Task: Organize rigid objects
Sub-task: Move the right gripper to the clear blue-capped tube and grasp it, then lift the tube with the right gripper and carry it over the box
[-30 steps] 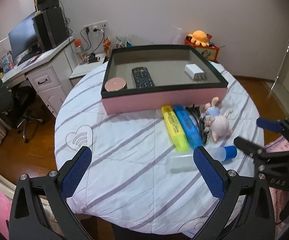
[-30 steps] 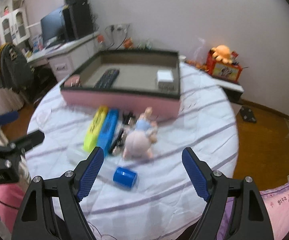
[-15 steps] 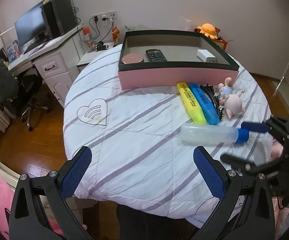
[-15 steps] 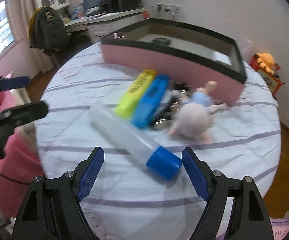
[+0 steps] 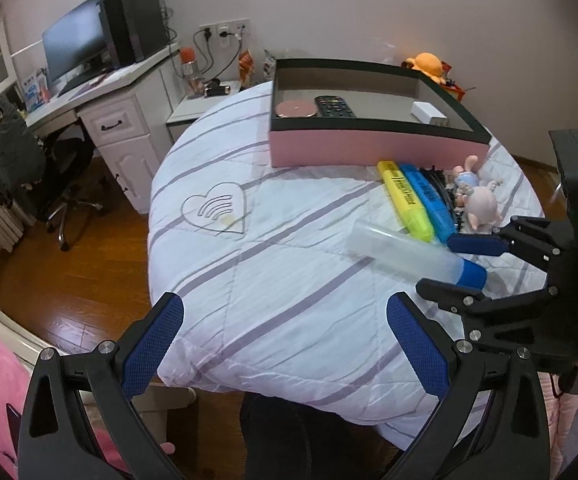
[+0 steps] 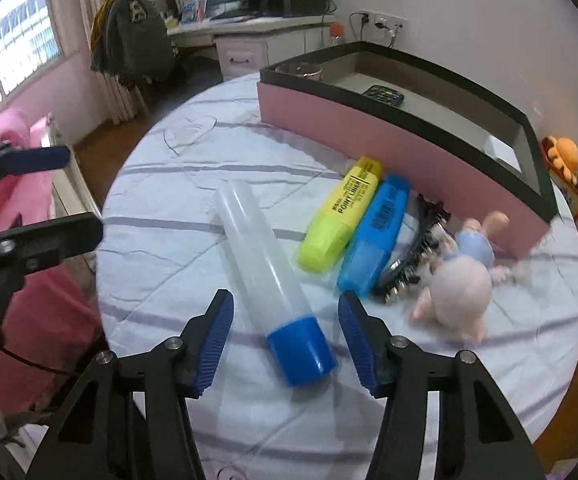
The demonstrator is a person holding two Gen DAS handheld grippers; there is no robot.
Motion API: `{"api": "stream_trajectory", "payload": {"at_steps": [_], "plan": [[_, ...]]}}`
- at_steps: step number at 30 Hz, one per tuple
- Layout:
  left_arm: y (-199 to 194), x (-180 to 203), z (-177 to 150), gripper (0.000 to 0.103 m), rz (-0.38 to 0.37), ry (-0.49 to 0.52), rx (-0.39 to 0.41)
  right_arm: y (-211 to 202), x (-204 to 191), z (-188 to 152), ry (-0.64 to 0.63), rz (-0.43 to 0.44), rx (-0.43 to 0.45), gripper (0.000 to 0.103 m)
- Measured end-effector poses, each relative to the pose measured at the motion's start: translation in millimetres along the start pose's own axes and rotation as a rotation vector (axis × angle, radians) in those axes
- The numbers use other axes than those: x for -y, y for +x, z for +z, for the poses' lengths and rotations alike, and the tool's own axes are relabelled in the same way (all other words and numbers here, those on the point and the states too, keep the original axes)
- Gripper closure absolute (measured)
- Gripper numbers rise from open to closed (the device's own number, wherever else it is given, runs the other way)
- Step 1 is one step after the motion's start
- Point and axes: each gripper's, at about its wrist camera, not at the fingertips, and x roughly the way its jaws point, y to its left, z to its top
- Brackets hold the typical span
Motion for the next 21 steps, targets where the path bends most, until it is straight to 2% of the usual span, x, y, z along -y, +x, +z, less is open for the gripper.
{"api": "stream_trajectory", "payload": {"at_steps": [2, 3, 5, 7, 15, 21], "plan": [[2.2, -4.2, 1.0, 0.0, 0.002, -0.014, -0.001, 4.3, -5.0, 3.9, 0.002, 0.047, -0.021, 0.048], [3.6, -6.4, 1.6, 0.0, 0.002, -0.022, -0.003, 6.2, -7.6, 4.4, 0.001, 0.058, -0.028, 0.06], [6.4, -9.7, 2.0, 0.0, 0.004, -0.032, -0.006, 11.2, -12.9, 6.0, 0.01, 0.083, -0.056, 0.076], [9.1, -10.5, 1.7, 0.0, 0.002, -0.032, -0.012, 12.1, -12.9, 9.3, 0.028, 0.108, -0.057, 0.076], [18.4, -12.8, 1.7, 0.0, -0.002, -0.031, -0.032, 30.1, -15.8, 30.3, 0.02, 0.097, -0.059, 0.076], [22.8, -12.8, 5.9, 0.0, -0.015, -0.04, -0.026, 32.0, -8.5, 34.0, 0.072, 0.13, -0.05, 0.077]]}}
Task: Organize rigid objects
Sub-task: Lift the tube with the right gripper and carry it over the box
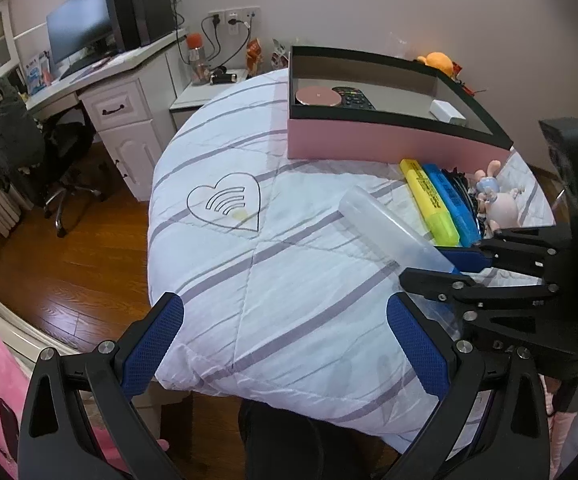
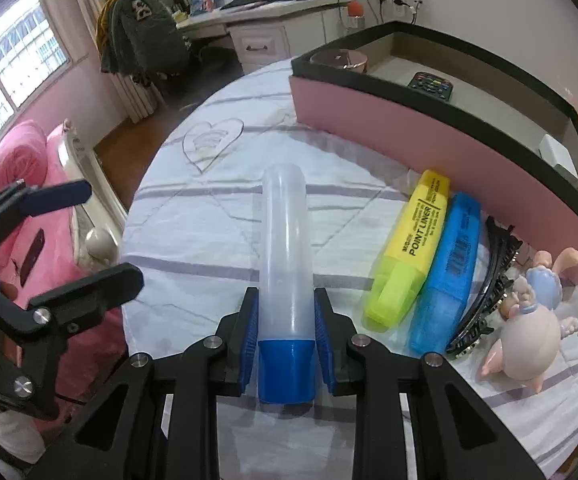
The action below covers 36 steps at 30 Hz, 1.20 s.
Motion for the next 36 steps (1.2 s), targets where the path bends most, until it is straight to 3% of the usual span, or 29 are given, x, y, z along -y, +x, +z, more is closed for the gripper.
{"api": "stream_trajectory", "payload": {"at_steps": [8, 17, 21, 25, 32, 34, 36], "plan": [[-3.6, 6.1, 17.7, 0.0, -0.025, -0.002, 0.044, -35.9, 23.7, 5.5, 0.111, 0.025, 0.106, 0.077], [1.6, 17.7, 38.1, 0.0, -0.045, 0.024, 0.061, -70.2, 43.1, 24.1, 0.125, -0.001, 0.182, 0.077], [9.6, 16.9, 37.9, 0.0, -0.043, 0.03, 0.043, -60.5, 44.3, 23.2, 0.11, -0.003, 0.109, 0.077], [18.4, 8.2, 34.3, 0.0, -0.032, 0.016, 0.019, -35.4, 29.5, 1.0, 0.088, 0.014, 0.026, 0.077], [27.7, -0.5, 29.4, 0.0, -0.027, 0.001, -0.012, -15.9, 22.7, -15.3, 0.093, 0.009, -0.027, 0.076], [27.1, -0.8, 28.0, 0.0, -0.034, 0.003, -0.012, -15.1, 21.4, -11.6, 0.084, -0.012, -0.045, 0.057], [26.5, -0.9, 26.7, 0.0, -0.042, 0.003, -0.011, -15.8, 17.9, -9.0, 0.057, -0.045, -0.034, 0.051]]}}
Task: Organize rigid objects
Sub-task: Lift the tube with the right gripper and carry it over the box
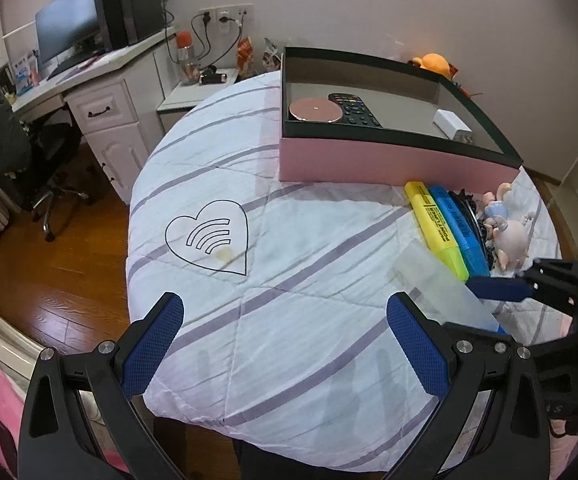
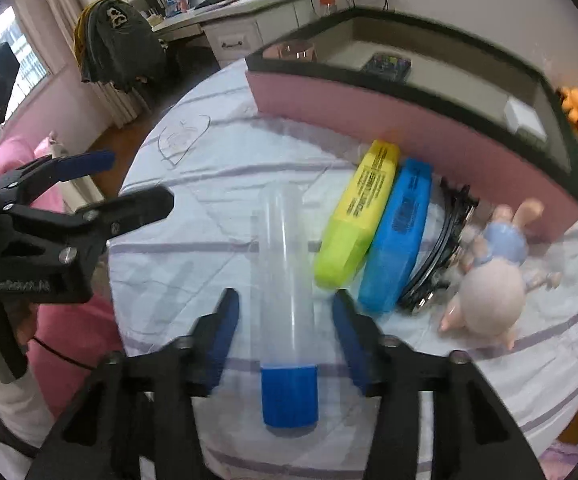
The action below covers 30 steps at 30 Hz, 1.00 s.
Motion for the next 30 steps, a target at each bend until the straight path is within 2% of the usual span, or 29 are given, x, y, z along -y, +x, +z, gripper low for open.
{"api": "stream_trajectory", "payload": {"at_steps": [2, 3, 5, 6, 8, 10, 16, 22, 25, 30], "plan": [[0.0, -0.5, -0.4, 0.0, -0.002, -0.001, 0.0, 2.0, -1.5, 4.3, -0.003, 0.008, 0.007, 0.051], [-0.1, -0.7, -0.4, 0.0, -0.003, 0.0, 0.0, 3.2, -2.0, 5.8, -0.007, 0.02, 0.01, 0.056], [-0.5, -1.1, -0.4, 0.0, -0.004, 0.0, 0.002, 10.0, -5.4, 9.5, -0.029, 0.01, -0.005, 0.073], [-1.4, -1.4, -0.1, 0.0, -0.004, 0.0, 0.004, 13.9, -7.0, 10.5, -0.04, 0.014, -0.022, 0.076], [-3.7, -3.8, 0.7, 0.0, -0.002, -0.006, 0.011, 16.0, -10.0, 12.9, -0.054, 0.005, -0.025, 0.077], [-7.2, -7.5, 2.6, 0.0, -0.003, -0.015, 0.023, 12.8, -9.4, 16.3, -0.032, 0.04, -0.014, 0.077], [-14.3, -17.0, 18.3, 0.0, -0.01, -0.035, 0.07, -17.4, 7.6, 45.2, 0.067, 0.147, 0.105, 0.077], [-13.0, -22.5, 55.7, 0.0, -0.008, -0.052, 0.126, -31.3, 33.7, 107.5, 0.16, 0.126, 0.225, 0.077], [-8.1, -28.5, 81.8, 0.0, -0.028, -0.068, 0.151, -21.8, 43.3, 139.1, 0.193, 0.099, 0.239, 0.077], [14.1, -36.1, 120.4, 0.0, -0.011, -0.086, 0.16, 10.6, 64.0, 182.7, 0.252, 0.072, 0.218, 0.077]]}}
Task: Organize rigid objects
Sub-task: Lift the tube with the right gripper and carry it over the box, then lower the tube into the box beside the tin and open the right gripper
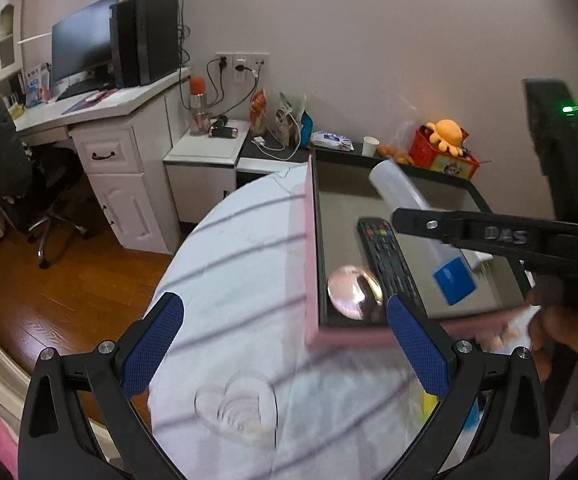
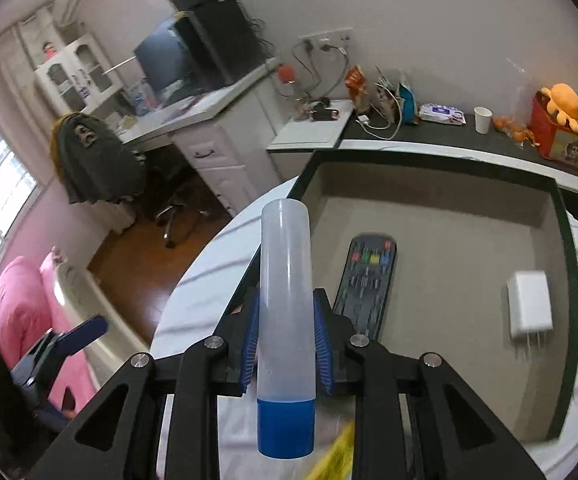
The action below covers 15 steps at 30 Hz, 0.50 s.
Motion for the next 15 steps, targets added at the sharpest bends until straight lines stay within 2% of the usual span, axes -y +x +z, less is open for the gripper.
{"api": "stream_trajectory", "payload": {"at_steps": [8, 15], "plan": [[53.9, -18.6, 25.7, 0.0, 0.096, -0.028, -0.04, 59.6, 25.1, 24.6, 0.062, -0.013, -0.101, 0.077], [75.4, -23.5, 26.5, 0.0, 0.111, -0.023, -0.077, 89.0, 28.8, 33.8, 0.086, -0.023, -0.155, 0.077]]}}
